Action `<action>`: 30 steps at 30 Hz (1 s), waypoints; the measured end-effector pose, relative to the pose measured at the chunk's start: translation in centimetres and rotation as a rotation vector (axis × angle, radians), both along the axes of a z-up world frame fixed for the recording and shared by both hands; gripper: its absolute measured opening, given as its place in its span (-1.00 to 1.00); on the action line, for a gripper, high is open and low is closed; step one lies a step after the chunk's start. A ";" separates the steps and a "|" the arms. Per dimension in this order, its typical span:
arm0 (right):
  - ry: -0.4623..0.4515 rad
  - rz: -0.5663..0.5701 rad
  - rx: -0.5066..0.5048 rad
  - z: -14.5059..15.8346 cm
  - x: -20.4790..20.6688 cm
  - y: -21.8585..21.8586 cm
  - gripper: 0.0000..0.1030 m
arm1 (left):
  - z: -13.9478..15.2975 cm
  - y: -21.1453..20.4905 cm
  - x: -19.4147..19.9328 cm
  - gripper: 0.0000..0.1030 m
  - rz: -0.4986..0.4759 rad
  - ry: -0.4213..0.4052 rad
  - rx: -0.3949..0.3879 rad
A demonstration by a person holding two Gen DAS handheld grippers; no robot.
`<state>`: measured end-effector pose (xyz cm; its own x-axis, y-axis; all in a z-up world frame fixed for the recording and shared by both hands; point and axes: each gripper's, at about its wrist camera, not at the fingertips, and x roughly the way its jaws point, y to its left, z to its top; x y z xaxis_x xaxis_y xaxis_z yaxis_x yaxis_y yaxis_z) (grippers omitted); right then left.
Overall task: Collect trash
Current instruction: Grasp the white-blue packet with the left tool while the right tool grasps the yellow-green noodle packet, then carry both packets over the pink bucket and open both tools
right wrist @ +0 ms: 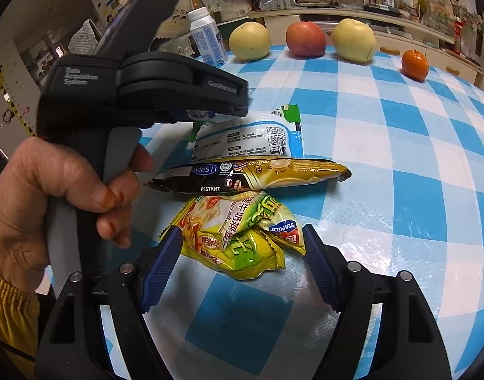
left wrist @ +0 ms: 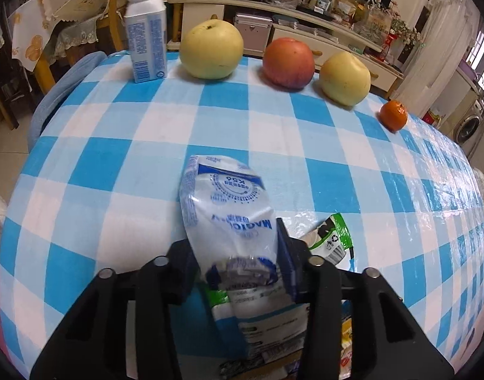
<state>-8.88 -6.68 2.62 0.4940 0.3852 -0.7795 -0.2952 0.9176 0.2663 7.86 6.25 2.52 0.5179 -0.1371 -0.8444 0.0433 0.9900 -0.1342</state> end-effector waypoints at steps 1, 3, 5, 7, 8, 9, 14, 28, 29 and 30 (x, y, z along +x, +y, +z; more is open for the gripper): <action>-0.004 0.003 -0.008 0.0 -0.1 0.1 0.46 | 0.2 0.3 -0.2 -0.42 0.004 -0.001 0.000; -0.014 0.010 -0.025 -0.1 -0.2 0.3 0.35 | 0.7 1.2 -1.0 -0.42 0.010 -0.014 -0.012; -0.024 0.013 -0.030 -0.1 -0.3 0.4 0.33 | 1.0 1.7 -1.7 -0.42 0.010 -0.026 -0.014; -0.029 0.014 -0.025 -0.1 -0.4 0.4 0.25 | 1.4 2.4 -2.6 -0.42 0.011 -0.034 -0.016; -0.032 0.015 -0.020 -0.1 -0.5 0.4 0.20 | 1.5 2.7 -3.1 -0.42 0.011 -0.037 -0.021; -0.038 0.014 -0.017 0.0 -0.6 0.3 0.12 | 1.6 2.9 -3.5 -0.42 0.011 -0.042 -0.025; -0.059 0.024 -0.021 0.3 -1.0 0.3 -0.06 | 2.0 4.5 -6.2 -0.42 0.020 -0.060 -0.055; -0.117 0.073 0.009 1.8 -3.2 1.3 -0.32 | 2.5 8.5 -11.7 -0.42 0.061 -0.107 -0.142; -0.122 0.076 0.017 2.0 -3.4 1.4 -0.33 | 2.6 8.8 -12.0 -0.42 0.063 -0.114 -0.145; -0.127 0.078 0.024 2.2 -3.5 1.5 -0.33 | 2.7 9.1 -12.1 -0.42 0.065 -0.121 -0.149</action>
